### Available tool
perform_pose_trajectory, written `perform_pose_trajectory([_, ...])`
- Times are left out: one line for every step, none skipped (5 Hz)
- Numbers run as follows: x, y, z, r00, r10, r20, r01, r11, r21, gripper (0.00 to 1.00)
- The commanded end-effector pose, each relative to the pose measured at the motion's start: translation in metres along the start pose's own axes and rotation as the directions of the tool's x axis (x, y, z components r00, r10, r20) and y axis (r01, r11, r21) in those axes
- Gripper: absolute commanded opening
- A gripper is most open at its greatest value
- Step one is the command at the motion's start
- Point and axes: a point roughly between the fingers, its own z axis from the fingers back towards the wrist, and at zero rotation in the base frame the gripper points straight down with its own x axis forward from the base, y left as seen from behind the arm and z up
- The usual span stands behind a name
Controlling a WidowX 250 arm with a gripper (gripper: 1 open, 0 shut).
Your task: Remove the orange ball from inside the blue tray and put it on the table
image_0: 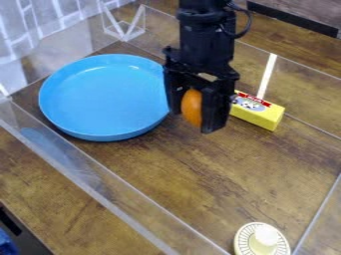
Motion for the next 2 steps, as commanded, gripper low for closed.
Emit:
perform_pose_trajectory([0.0052,-0.0143,0.0166,0.998,-0.025,0.061,0.025,1.0,-0.005,0.0])
perform_pose_trajectory([0.0046,-0.0207,0.0141,0.998,-0.019,0.057,0.02,0.999,-0.027,0.0])
